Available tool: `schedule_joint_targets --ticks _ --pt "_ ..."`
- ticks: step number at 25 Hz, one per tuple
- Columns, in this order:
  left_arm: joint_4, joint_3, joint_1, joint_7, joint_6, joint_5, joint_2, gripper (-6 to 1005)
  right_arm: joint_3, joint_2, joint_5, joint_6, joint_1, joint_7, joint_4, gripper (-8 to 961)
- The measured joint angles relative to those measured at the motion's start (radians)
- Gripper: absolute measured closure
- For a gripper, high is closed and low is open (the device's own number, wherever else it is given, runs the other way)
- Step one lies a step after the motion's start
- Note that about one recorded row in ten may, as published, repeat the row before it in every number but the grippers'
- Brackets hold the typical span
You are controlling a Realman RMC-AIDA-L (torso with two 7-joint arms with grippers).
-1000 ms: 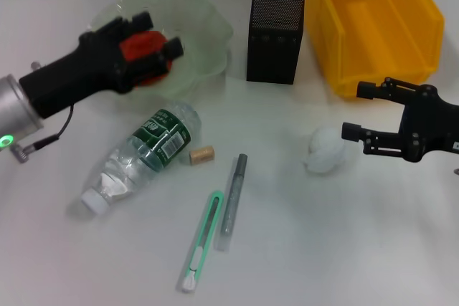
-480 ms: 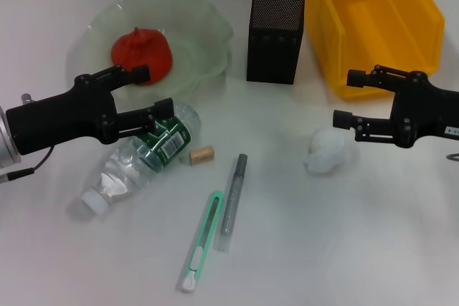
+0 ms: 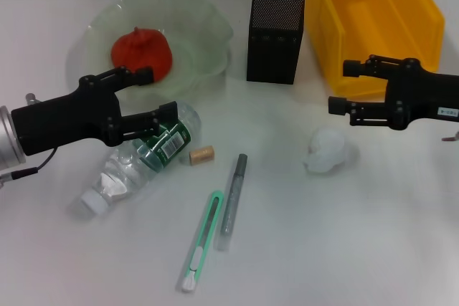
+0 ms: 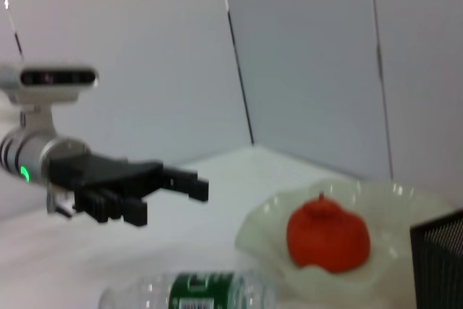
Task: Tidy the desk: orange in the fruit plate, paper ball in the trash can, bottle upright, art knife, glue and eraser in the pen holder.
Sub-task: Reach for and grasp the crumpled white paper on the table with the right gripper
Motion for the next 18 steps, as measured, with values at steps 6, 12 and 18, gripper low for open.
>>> schedule_joint_targets --ticks 6,12,18 --pt "0.012 -0.005 -0.009 0.003 -0.029 0.035 -0.012 160 -0.039 -0.005 -0.135 0.064 0.067 0.09 -0.021 134" --pt "0.013 0.0 -0.011 0.003 -0.043 0.036 -0.014 162 -0.094 0.002 -0.247 0.119 0.119 0.155 -0.03 135" --pt "0.013 -0.003 -0.012 0.001 -0.059 0.036 -0.01 165 -0.167 0.019 -0.263 0.19 0.135 0.162 -0.029 135"
